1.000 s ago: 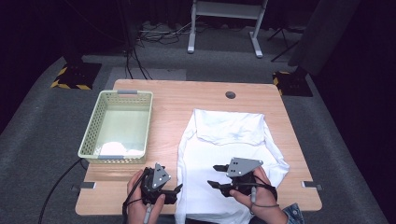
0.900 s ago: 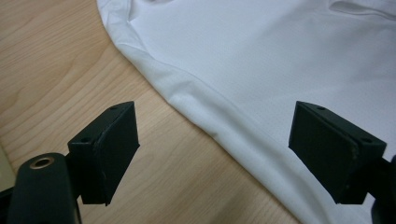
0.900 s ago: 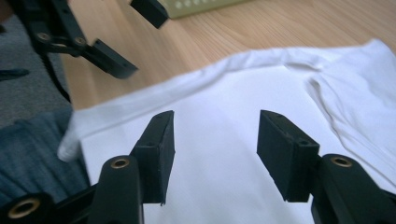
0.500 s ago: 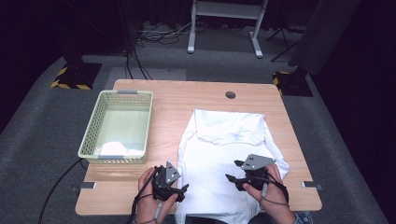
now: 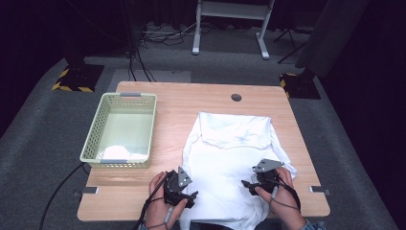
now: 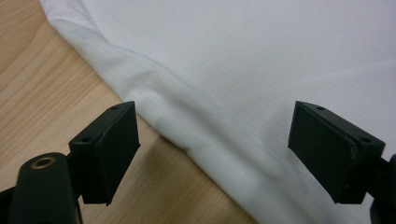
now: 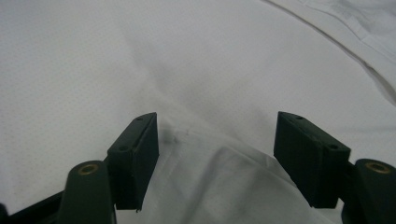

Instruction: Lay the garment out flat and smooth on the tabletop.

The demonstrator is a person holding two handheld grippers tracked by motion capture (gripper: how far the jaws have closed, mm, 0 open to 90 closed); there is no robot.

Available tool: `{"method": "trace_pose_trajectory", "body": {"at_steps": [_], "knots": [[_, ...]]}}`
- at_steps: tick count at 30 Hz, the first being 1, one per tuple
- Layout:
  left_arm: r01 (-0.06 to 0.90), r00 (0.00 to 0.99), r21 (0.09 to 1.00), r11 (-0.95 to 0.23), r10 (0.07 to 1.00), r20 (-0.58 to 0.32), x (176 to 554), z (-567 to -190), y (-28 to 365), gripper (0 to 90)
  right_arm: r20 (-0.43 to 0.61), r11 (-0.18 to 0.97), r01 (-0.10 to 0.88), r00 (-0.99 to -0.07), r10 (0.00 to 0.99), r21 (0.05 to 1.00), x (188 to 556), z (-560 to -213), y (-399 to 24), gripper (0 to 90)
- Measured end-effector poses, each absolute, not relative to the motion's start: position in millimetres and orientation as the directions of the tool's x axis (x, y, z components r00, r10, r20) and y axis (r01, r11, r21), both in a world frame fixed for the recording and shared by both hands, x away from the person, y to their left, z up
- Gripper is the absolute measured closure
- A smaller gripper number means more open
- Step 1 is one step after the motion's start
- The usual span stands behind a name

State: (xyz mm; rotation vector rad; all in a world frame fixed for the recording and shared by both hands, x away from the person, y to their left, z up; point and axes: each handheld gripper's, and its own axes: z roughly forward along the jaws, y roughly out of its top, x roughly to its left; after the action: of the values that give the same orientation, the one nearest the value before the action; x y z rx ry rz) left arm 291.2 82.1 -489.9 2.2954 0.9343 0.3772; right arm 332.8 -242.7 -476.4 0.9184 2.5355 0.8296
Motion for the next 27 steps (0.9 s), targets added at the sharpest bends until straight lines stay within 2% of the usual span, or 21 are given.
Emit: {"method": "trace_pose_trajectory", "body": {"at_steps": [9, 13, 16, 21, 23, 27], "knots": [[0.562, 0.68, 0.625, -0.542, 0.732, 0.024, 291.2, -492.6, 102.7, 15.9, -0.074, 0.616, 0.511, -0.731, 0.678, 0.599, 335.7, -481.8, -257.2, 32.8], [0.589, 0.659, 0.621, -0.517, 0.752, 0.001, 290.4, -493.1, 117.7, 15.9, -0.058, 0.611, 0.516, -0.734, 0.677, 0.6, 335.9, -481.7, -261.3, 37.5], [0.611, 0.636, 0.616, -0.498, 0.771, -0.007, 289.2, -492.8, 128.6, 15.8, -0.043, 0.616, 0.515, -0.746, 0.665, 0.597, 334.0, -480.5, -261.8, 50.2], [0.632, 0.608, 0.607, -0.481, 0.794, -0.004, 287.1, -492.0, 142.6, 15.9, -0.02, 0.637, 0.509, -0.772, 0.635, 0.579, 329.4, -474.9, -263.8, 80.3], [0.639, 0.596, 0.61, -0.468, 0.803, -0.009, 286.3, -490.8, 146.7, 15.9, -0.026, 0.64, 0.5, -0.776, 0.63, 0.584, 327.5, -471.1, -266.3, 84.3], [0.643, 0.581, 0.61, -0.463, 0.814, 0.005, 284.7, -487.3, 154.8, 16.5, -0.025, 0.628, 0.497, -0.772, 0.635, 0.599, 322.2, -463.0, -272.9, 85.4]]}}
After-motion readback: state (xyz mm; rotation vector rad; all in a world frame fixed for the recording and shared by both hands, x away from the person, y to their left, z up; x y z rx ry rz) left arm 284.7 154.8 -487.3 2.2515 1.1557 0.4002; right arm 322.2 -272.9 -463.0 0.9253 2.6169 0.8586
